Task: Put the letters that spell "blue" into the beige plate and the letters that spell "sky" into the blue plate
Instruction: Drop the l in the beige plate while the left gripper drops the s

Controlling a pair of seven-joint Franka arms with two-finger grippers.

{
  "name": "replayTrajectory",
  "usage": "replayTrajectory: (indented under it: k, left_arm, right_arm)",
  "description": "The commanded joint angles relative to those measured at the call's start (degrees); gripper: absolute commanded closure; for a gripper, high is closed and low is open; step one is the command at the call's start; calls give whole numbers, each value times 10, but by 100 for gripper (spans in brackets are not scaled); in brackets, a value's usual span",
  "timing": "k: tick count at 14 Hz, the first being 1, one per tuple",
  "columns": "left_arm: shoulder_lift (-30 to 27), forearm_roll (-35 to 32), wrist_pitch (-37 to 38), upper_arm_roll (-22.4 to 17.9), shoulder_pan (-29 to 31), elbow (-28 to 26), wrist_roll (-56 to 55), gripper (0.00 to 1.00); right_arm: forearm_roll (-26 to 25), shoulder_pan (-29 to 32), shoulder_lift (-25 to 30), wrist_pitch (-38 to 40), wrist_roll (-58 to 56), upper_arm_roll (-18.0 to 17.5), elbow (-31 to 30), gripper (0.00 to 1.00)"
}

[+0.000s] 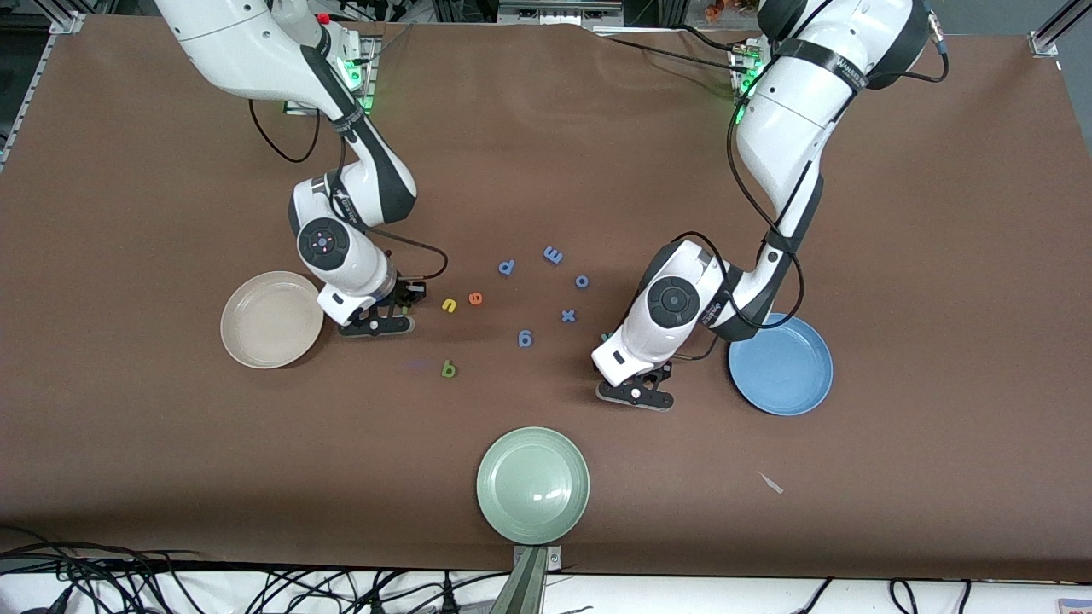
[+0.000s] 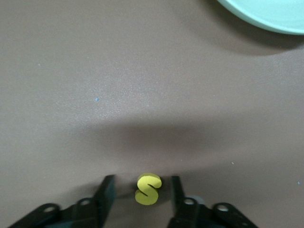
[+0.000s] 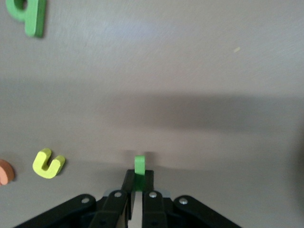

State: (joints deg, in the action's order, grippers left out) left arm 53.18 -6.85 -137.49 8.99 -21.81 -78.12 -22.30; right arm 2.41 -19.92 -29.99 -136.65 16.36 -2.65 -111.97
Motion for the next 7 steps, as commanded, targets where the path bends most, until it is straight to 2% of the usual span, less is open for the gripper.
replayTrajectory:
  k: [1,3,6,7]
  left_arm:
    - [9,-19,-2,-2,-3,16,3,79]
    - [6,-19,-2,-3,-2,16,2,89]
    - [-17,-19,16,-7,15,16,15,91]
    - [-31,-19,47,-8,25,16,38,91]
  right_arm:
    - [-2,-1,15,86,-44,37,43,98]
    - [-2,0,20,112,-77,71,47,98]
    - [-1,0,20,131,-148,127,47,98]
    - [-1,0,20,131,-164,142,47,98]
